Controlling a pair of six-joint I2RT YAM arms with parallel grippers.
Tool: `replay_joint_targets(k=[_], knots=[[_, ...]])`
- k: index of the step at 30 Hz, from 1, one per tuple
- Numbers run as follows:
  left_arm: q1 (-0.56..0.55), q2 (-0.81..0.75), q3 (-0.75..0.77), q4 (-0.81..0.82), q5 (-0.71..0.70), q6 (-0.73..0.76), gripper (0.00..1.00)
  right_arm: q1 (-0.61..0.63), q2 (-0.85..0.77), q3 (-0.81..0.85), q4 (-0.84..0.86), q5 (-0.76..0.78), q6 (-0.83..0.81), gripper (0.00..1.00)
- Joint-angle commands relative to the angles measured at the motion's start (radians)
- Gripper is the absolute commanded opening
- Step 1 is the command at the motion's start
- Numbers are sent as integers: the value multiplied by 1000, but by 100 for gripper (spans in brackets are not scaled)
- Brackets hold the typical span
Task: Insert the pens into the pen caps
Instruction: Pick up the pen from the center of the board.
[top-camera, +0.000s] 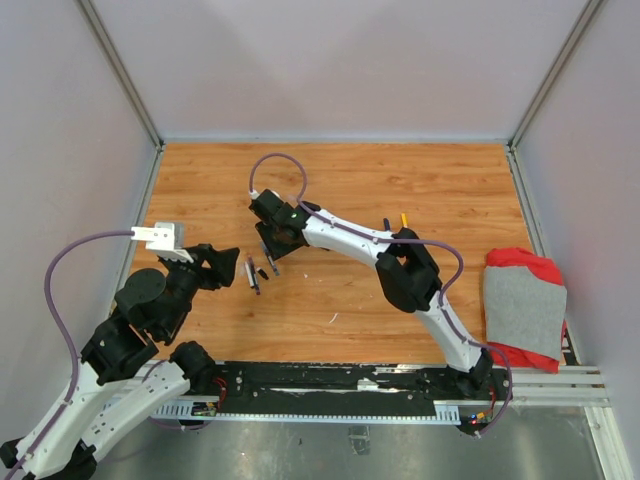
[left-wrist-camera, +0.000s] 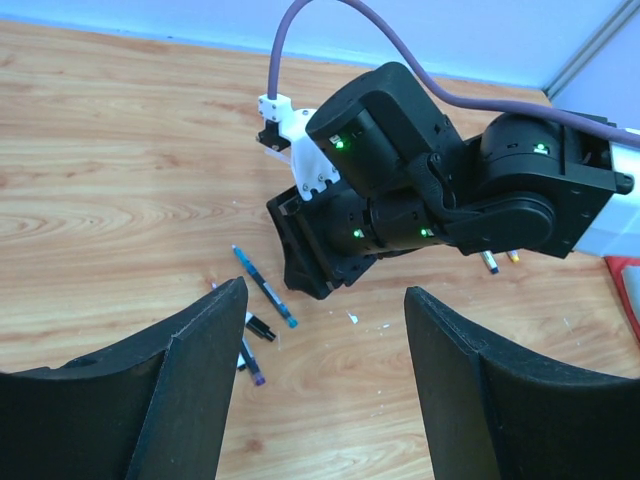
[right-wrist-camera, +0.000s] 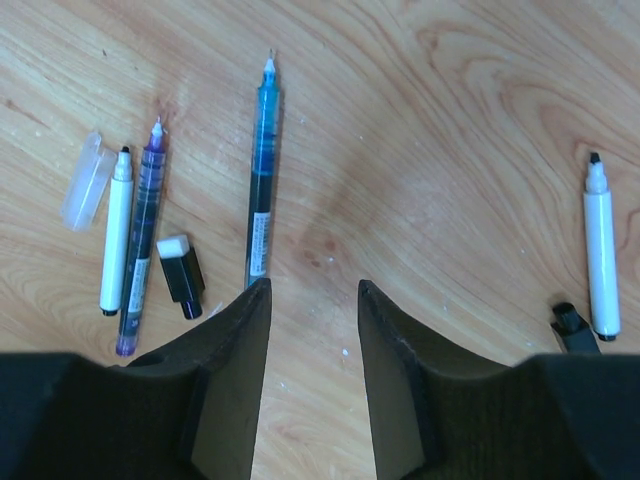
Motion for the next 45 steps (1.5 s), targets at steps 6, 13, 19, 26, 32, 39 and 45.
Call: replay_joint_targets(k=[6,13,19,26,32,39,45], knots=[[4,-11,-7,21,-26,1,69,29,47,62,3,-32,34,41],[4,-10,-8,21,-26,2,69,40,67,71,5,-31,38,40],[4,-10,-7,21,-26,3,69,51,83,72,3,-28,40,38],[4,-11,-9,21,-25,3,69,66,110,90,-18,-10,36,37],[4,-19,-9,21,-31,2,69,68,132,111,-57,17,34,32],[4,-23,-9,20,-33,0,69,67,127,102,-99,51,33,16],[4,-29,-9,22,-36,-4,69,65,8,-39,-43,94,34,6]])
